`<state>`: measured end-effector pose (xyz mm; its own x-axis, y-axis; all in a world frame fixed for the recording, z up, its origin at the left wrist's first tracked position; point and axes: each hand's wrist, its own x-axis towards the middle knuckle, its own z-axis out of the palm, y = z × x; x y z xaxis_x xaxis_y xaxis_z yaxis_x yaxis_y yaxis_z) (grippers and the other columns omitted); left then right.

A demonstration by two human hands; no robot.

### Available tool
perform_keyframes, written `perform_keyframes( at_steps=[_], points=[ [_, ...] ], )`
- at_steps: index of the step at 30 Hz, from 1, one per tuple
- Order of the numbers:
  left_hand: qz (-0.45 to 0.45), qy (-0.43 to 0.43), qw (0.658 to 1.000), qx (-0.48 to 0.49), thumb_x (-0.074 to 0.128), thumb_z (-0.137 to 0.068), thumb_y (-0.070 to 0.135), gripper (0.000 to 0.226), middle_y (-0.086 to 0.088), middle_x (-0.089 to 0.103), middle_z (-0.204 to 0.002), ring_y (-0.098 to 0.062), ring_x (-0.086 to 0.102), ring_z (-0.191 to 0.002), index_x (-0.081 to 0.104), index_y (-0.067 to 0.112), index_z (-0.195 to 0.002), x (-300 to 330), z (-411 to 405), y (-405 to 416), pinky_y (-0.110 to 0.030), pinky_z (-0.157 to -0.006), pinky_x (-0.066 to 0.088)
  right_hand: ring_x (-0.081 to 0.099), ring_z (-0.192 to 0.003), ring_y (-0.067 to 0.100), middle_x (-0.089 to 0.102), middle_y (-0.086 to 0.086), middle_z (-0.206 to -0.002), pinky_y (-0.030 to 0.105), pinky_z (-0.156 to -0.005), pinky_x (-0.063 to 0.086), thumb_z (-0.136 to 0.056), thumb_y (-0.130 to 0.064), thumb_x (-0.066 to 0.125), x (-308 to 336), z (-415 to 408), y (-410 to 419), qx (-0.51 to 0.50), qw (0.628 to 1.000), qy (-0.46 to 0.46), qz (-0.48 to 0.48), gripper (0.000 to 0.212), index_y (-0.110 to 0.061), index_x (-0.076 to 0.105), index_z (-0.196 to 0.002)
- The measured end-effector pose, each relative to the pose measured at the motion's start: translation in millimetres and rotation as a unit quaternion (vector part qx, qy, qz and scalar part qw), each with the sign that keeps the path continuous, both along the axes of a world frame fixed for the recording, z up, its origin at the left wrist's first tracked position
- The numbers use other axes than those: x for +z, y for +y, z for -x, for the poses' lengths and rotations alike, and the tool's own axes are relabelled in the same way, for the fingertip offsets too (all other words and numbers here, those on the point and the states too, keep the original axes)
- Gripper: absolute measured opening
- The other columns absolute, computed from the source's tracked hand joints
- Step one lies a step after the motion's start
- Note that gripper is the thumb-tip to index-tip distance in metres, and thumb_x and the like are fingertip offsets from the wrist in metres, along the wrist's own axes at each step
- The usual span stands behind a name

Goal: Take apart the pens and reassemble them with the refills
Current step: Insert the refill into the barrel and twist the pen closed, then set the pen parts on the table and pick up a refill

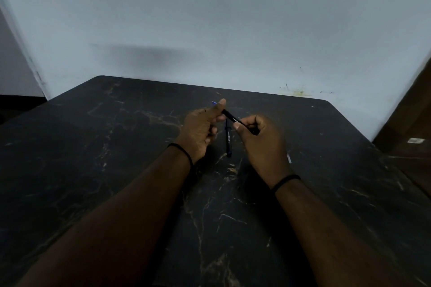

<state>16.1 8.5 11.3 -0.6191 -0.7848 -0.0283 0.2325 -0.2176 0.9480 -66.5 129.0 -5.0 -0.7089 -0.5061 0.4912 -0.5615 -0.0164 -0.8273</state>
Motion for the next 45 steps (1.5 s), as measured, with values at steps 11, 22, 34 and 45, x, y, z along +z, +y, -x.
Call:
perform_keyframes(
  at_steps=[11, 22, 34, 45],
  points=[
    [0.014, 0.039, 0.999, -0.029, 0.064, -0.092, 0.012, 0.008, -0.012, 0.064, -0.098, -0.003, 0.038, -0.044, 0.069, 0.006, -0.090, 1.3, -4.7, -2.8, -0.016, -0.036, 0.024, 0.066, -0.070, 0.009, 0.073, -0.004, -0.075, 0.023, -0.067, 0.053, -0.083, -0.016, 0.079, 8.7, -2.0, -0.9, 0.020, 0.992, -0.122, 0.024, 0.016, -0.024, 0.069, -0.073],
    [0.061, 0.071, 0.995, -0.033, 0.060, -0.094, 0.011, 0.015, -0.003, 0.072, -0.090, -0.002, 0.036, -0.047, 0.073, 0.010, -0.086, -1.7, -2.7, -9.5, -0.015, -0.041, 0.029, 0.039, -0.036, 0.000, 0.058, -0.006, -0.058, 0.013, -0.037, 0.028, -0.091, -0.011, 0.069, 21.1, -6.9, 3.6, 0.112, 0.951, -0.287, 0.017, 0.011, -0.013, 0.070, -0.080],
    [0.298, -0.080, 0.944, 0.120, 0.047, -0.097, 0.050, 0.053, -0.020, 0.055, -0.066, -0.016, 0.044, -0.051, 0.072, 0.005, -0.086, 8.8, -13.2, -9.7, -0.027, -0.052, 0.036, 0.039, -0.040, 0.000, 0.059, -0.003, -0.064, 0.018, -0.042, 0.032, -0.092, -0.017, 0.069, 13.0, -7.4, 1.7, 0.085, 0.942, -0.317, 0.065, 0.010, -0.014, 0.066, -0.083],
    [0.467, -0.492, 0.710, 0.190, 0.046, -0.097, 0.049, 0.049, -0.018, 0.069, -0.109, -0.036, 0.063, -0.103, 0.070, 0.007, -0.104, -1.5, -25.6, -26.7, -0.041, -0.091, 0.050, 0.060, -0.069, 0.011, 0.068, 0.002, -0.075, 0.025, -0.067, 0.049, -0.090, -0.023, 0.072, 3.7, -1.3, -4.3, -0.023, 0.990, -0.131, 0.038, 0.016, -0.011, 0.067, -0.081]
  ],
)
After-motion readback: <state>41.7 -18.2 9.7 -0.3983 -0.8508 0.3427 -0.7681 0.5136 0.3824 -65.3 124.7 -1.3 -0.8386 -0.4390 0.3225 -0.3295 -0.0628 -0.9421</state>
